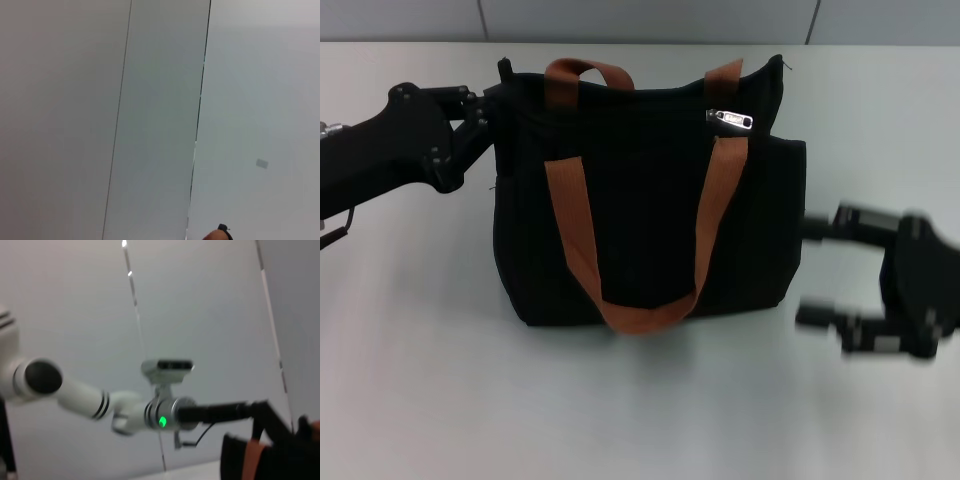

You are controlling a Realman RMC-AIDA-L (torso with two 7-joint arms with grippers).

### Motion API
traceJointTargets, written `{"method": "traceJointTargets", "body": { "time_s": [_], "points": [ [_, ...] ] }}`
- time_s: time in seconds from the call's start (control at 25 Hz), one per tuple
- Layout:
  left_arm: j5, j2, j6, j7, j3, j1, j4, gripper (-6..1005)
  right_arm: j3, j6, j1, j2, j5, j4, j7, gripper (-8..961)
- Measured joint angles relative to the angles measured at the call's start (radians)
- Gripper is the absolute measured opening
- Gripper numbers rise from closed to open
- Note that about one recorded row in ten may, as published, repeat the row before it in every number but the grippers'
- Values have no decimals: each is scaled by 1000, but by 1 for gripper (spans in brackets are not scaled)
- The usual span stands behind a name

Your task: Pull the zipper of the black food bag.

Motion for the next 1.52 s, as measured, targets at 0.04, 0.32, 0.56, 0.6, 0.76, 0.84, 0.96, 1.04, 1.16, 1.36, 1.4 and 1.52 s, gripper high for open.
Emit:
{"method": "traceJointTargets", "body": {
  "time_s": [0.04, 0.32, 0.56, 0.6, 0.76, 0.84, 0.96, 1.04, 1.16, 1.36, 1.4, 1.52],
  "points": [
    [2, 0, 0, 0, 0, 4, 0, 33, 0, 2, -9, 1, -25, 26, -48, 623],
    [5, 0, -8, -1, 3, 8, -6, 33, 8, 86, -34, 2, -149, 121, -172, 778],
    [16, 4, -17, -28, 3, 12, -15, 33, 10, 84, -38, 3, -149, 128, -176, 817],
    [26, 6, -18, -38, 3, 12, -11, 33, 10, 83, -38, 3, -149, 128, -176, 816],
    [60, 29, -15, -76, 5, 5, 4, 168, 11, 83, -31, 6, -149, 128, -172, 816],
    [60, 29, -15, -76, 5, 5, 4, 235, 11, 83, -30, 8, -147, 128, -171, 816],
    [69, 72, 12, -162, 6, 3, 54, 337, 12, 88, -29, 9, -146, 129, -169, 816],
    [66, 110, 73, -227, -3, 7, 87, 404, 12, 90, -27, 9, -144, 129, -167, 816],
    [57, 132, 191, -246, -33, 3, 90, 515, 12, 94, -25, 10, -141, 129, -167, 816],
    [-21, 121, 277, -210, 30, 12, 89, 699, 12, 117, -22, 13, -139, 129, -164, 817],
    [-40, 112, 277, -188, 82, 18, 87, 719, 12, 120, -22, 13, -139, 129, -164, 817],
    [-50, 81, 278, -115, 181, 26, 80, 778, 12, 127, -22, 14, -139, 130, -163, 817]
  ]
}}
